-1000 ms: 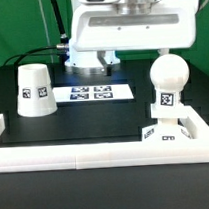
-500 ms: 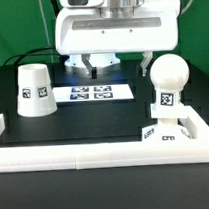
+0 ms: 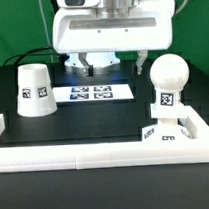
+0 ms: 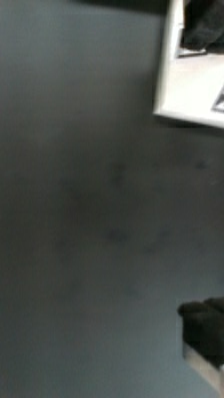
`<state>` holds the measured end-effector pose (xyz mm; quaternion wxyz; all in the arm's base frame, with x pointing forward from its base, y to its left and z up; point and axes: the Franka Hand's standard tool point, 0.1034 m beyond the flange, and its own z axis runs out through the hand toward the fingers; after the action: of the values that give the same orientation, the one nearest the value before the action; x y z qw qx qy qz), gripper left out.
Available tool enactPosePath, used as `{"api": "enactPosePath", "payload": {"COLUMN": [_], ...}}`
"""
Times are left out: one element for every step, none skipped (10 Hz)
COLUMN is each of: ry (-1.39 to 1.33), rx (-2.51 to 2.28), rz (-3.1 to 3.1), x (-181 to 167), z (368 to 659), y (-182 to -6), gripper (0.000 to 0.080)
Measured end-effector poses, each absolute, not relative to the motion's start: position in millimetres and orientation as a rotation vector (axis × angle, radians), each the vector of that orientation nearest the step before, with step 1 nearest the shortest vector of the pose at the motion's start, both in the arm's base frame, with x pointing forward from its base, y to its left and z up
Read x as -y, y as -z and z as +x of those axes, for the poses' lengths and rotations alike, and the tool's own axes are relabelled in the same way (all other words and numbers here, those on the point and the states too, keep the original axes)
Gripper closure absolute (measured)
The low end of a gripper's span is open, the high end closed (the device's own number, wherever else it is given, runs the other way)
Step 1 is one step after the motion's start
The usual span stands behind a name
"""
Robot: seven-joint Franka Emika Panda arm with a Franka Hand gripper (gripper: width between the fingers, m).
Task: Assemble lamp
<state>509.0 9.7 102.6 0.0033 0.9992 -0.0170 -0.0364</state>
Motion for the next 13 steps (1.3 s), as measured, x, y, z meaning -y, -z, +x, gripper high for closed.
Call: {"api": "enactPosePath", "payload": {"ry": [0.128, 0.145, 0.149, 0.145, 0.129, 0.063, 0.074, 0.073, 0.074, 0.075, 0.075, 0.076, 0.075], "rx": [0.071, 0.065, 0.062, 0.03, 0.019, 0.007, 0.012, 0.012, 0.012, 0.012, 0.012, 0.013, 0.007], "rz": [3.131, 3.132, 3.132, 3.134, 3.133, 3.124, 3.127, 3.127, 3.127, 3.127, 3.127, 3.127, 3.128], "x": [1.9, 16.4, 26.7, 37.6, 47.1, 50.2, 49.1, 49.2, 49.1, 49.1, 49.1, 49.3, 52.2], "z": [489.3, 472.9, 465.6, 458.2, 453.7, 454.6, 453.7, 454.3, 454.0, 454.0, 453.9, 453.3, 445.1], "y": [-101.4, -100.9, -103.2, -105.8, -107.8, -107.9, -106.8, -106.6, -106.3, -106.2, -106.0, -105.8, -104.9], "gripper": [0.0101, 0.0101, 0.0101, 0.0101, 0.0101, 0.0101, 0.0101, 0.0101, 0.0101, 0.0101, 0.0101, 0.0101, 0.0101]}}
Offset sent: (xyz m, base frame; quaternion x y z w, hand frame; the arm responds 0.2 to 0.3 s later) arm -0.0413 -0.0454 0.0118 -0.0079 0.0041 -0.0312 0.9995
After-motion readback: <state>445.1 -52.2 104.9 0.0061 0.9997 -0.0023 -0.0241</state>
